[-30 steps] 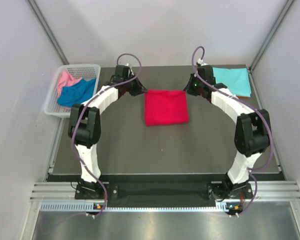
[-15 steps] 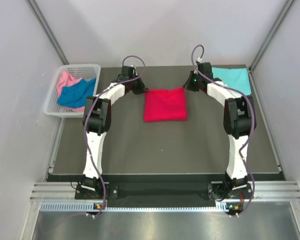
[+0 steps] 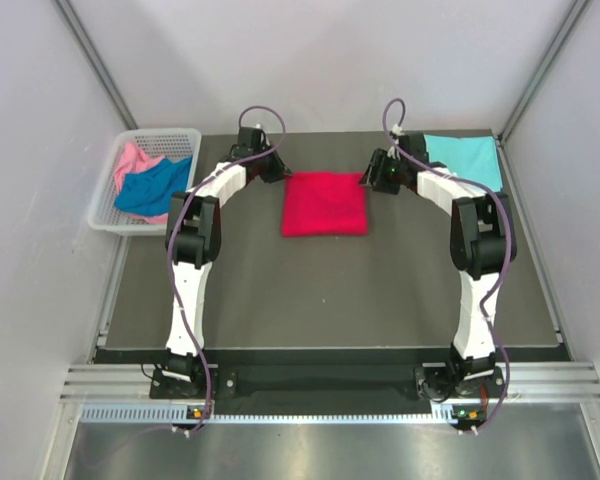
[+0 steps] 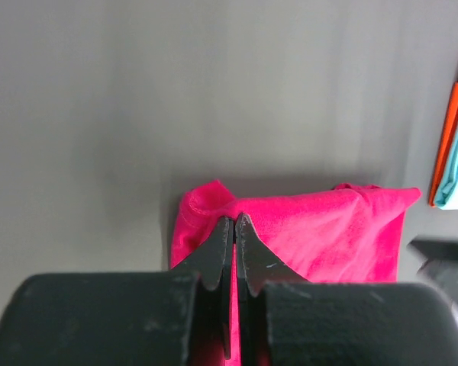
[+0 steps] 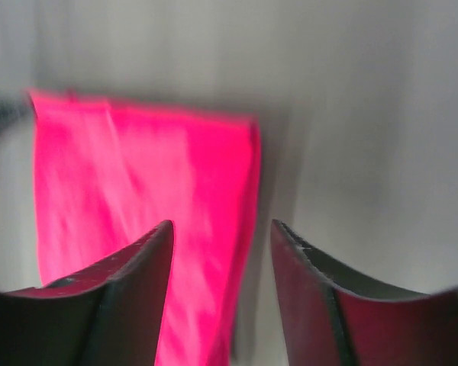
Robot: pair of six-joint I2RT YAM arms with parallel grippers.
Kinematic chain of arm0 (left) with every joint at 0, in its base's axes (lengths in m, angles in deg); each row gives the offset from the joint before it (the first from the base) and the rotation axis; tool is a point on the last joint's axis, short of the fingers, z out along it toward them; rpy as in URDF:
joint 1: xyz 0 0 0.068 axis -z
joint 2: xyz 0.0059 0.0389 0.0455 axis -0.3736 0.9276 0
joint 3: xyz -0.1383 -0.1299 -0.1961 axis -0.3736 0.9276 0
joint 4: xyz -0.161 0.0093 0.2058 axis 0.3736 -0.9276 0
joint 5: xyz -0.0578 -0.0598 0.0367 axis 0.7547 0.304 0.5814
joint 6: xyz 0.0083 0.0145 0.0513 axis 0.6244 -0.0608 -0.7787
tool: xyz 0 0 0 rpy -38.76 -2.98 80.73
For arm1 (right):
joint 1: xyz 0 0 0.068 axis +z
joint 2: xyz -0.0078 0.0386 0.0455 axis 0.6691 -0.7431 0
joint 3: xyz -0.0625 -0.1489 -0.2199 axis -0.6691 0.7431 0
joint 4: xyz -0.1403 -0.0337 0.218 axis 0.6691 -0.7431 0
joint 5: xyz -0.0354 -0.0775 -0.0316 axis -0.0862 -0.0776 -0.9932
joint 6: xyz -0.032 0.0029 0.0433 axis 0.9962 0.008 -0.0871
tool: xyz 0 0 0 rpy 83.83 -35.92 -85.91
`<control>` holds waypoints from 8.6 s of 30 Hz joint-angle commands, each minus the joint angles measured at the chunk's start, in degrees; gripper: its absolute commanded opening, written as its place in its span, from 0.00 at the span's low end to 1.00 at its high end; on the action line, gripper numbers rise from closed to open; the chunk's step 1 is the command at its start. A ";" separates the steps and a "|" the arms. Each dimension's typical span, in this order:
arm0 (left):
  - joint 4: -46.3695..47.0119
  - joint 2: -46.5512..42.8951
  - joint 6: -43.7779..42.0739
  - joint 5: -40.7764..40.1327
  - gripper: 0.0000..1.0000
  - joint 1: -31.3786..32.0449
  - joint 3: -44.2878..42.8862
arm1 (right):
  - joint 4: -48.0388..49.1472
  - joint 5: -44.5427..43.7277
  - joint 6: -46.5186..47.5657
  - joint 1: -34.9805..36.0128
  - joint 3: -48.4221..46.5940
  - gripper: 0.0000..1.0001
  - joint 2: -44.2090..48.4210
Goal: Fold and stack the t-shirts
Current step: Fold the tshirt
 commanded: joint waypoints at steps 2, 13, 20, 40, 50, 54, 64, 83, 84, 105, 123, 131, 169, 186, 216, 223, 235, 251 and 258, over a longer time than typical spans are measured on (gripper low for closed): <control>4.86 -1.56 1.40 1.51 0.00 -0.98 -3.02 | 4.56 7.16 4.66 -0.61 9.39 0.57 7.90; 3.55 -3.68 0.79 -1.56 0.00 -1.50 -2.85 | 15.55 19.14 6.33 0.80 20.32 0.58 10.54; 2.67 -2.97 0.00 -3.14 0.00 -2.03 -2.85 | 18.71 20.80 5.11 1.06 22.69 0.52 10.10; -3.66 -1.75 0.00 -9.12 0.00 -5.01 -6.01 | 26.54 20.81 -1.40 2.99 28.85 0.00 7.11; -7.35 0.37 -1.67 -5.34 0.14 -6.51 -8.74 | 23.47 20.54 -2.28 3.78 24.11 0.15 5.88; -7.01 -1.74 -4.31 -3.16 0.35 -6.51 -7.42 | 21.35 20.45 -1.93 3.96 23.05 0.25 6.49; -9.55 -10.50 -8.08 5.20 0.55 -6.08 3.95 | 20.04 18.87 -2.19 4.57 24.01 0.41 8.78; -10.70 -38.65 -5.89 -9.30 0.51 12.29 42.41 | 30.57 9.29 -5.87 8.71 56.52 0.15 31.35; -8.52 -39.78 -5.54 -7.56 0.50 12.47 43.98 | 30.93 8.77 -6.23 8.71 58.10 0.23 32.24; 0.21 -38.04 -5.80 -4.54 0.45 13.35 54.89 | 9.94 11.66 5.37 0.18 28.08 0.43 22.77; -2.25 -36.46 -5.80 -6.74 0.37 13.44 53.84 | 11.07 10.61 3.61 0.18 20.59 0.47 9.75; -2.43 -35.05 -5.36 -6.57 0.27 13.44 53.31 | 13.00 10.08 3.26 0.09 20.50 0.47 8.26; -9.89 -33.81 -4.48 -15.97 0.17 13.09 50.94 | 16.78 0.50 1.68 -1.05 27.80 0.00 12.48; -8.86 -36.64 -5.19 -5.35 0.35 13.26 38.37 | 7.21 0.06 -4.73 -0.61 28.23 0.38 23.80; -16.23 -26.61 -7.12 -15.45 0.35 13.09 23.43 | 11.68 15.35 -4.56 11.94 36.69 0.14 28.21; -15.53 -29.33 -4.66 -11.75 0.34 12.47 28.25 | 18.97 17.38 -10.37 15.91 32.45 0.14 21.80; -14.55 -28.71 -4.83 -24.49 0.30 10.63 37.15 | 21.54 20.89 -8.52 14.77 32.80 0.13 10.69; -10.07 -29.34 -3.87 -7.89 0.30 11.50 33.63 | 25.48 16.85 -5.10 10.56 41.68 0.18 14.60; -12.71 -31.36 -7.38 -17.03 0.31 13.70 33.63 | 27.87 20.98 -6.59 7.57 43.36 0.20 21.43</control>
